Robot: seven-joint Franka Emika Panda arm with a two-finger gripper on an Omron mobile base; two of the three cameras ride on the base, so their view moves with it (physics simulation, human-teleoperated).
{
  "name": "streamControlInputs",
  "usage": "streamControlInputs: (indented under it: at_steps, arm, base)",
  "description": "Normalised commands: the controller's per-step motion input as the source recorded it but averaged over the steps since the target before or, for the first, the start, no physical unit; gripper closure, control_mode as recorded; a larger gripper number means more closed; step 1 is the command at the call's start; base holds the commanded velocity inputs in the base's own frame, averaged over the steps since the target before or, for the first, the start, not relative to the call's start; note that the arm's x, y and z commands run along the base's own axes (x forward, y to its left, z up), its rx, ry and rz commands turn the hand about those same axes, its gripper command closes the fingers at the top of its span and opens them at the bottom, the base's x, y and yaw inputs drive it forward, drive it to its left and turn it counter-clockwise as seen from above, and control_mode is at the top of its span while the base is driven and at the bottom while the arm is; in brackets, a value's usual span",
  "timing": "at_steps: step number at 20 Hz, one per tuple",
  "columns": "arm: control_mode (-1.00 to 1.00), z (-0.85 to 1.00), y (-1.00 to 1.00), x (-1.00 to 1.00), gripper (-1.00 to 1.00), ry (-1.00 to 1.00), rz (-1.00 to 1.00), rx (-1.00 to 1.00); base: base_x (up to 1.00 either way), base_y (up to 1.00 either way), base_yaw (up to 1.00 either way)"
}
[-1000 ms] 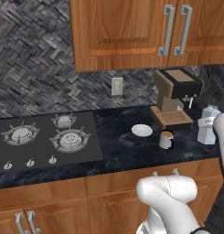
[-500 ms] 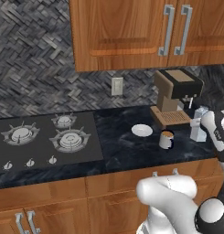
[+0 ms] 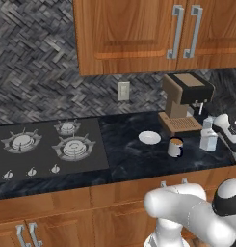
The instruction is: Take a sugar cube from the saucer and place it inside the coffee. Then, grab milk from the fridge and place it next to the coffee on the counter to sweeten the coffee.
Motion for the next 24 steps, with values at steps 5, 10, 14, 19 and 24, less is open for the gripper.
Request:
streamControlInputs:
  at_steps: [5, 10, 14, 19, 24]
  arm:
    - [-1.0, -0.35, 0.0, 0.39, 1.0, 0.0, 0.03, -0.01]
    - [-1.0, -0.33, -0.02, 0.3, 1.0, 0.0, 0.0, 0.0]
    - [-1.0, -0.09, -0.17, 0.1, 1.0, 0.0, 0.0, 0.0]
    - [-1.0, -0.05, -0.01, 0.02, 1.0, 0.01, 0.0, 0.0]
    - [-1.0, -0.02, 0.0, 0.04, 1.0, -0.01, 0.0, 0.0]
  base:
    - [0.0, 0.0, 0.0]
    - [0.0, 0.0, 0.0]
    - [0.0, 0.0, 0.0]
    - [0.0, 0.0, 0.0]
    - [0.0, 0.0, 0.0]
